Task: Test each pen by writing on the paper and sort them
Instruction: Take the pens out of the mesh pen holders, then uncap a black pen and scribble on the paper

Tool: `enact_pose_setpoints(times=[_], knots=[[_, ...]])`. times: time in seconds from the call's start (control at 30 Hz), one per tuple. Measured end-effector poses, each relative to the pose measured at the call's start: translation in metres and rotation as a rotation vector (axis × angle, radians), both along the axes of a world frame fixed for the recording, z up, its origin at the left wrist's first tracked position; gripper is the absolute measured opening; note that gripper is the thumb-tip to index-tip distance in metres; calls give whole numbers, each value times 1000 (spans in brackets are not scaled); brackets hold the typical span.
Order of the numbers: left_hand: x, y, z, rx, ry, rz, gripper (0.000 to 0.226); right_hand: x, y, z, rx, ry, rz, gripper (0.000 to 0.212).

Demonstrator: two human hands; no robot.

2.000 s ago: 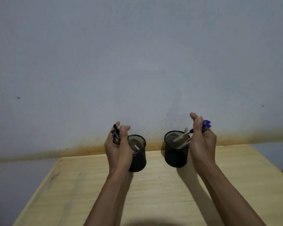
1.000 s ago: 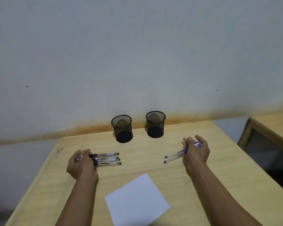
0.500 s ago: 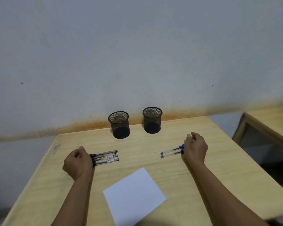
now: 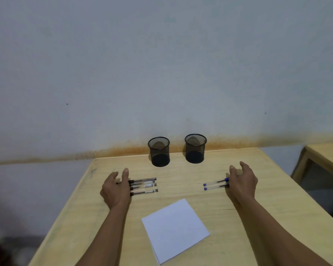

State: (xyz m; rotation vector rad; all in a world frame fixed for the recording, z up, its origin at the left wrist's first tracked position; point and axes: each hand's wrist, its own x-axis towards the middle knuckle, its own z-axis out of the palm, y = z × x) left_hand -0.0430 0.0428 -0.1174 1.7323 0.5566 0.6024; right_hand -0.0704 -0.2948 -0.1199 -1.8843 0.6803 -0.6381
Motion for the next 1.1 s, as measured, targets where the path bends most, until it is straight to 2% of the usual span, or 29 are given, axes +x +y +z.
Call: enact_pose_setpoints(times=[0.07,0.2,0.27,0.33,0.47,0.57,0.73,0.87,0.93,1.0,1.1], knots=[[-7,7,7,-50,-11,-11,50,-2,7,9,-5,-25,17,49],[-30,20,18,-35,-54,-53,50,-5,41,26,-193,-115,216,40],[-42,27,14,98,-19,-61,49,-8,73,32,-290,-133,380,32],[-53,36,3,323,79,-86,53,-9,109,31,-404,-102,588,27],[-65,58,-24,603,234,-201,73,1,167,13,-645,80,876,30],[-63,66,-39,744,241,-207,84,6,194,4,-805,129,926,25],[-61,64,-41,777,266,-209,64,12,214,-6,-966,115,899,29],[-60,69,-45,745,166,-230,62,11,217,-16,-969,95,891,23],[-61,69,-44,696,52,-262,43,8,220,-14,-1000,61,873,21],[-63,68,-44,696,-85,-329,33,3,220,-6,-987,28,857,17],[-68,68,-45,717,-178,-427,34,-9,208,14,-692,70,906,9]])
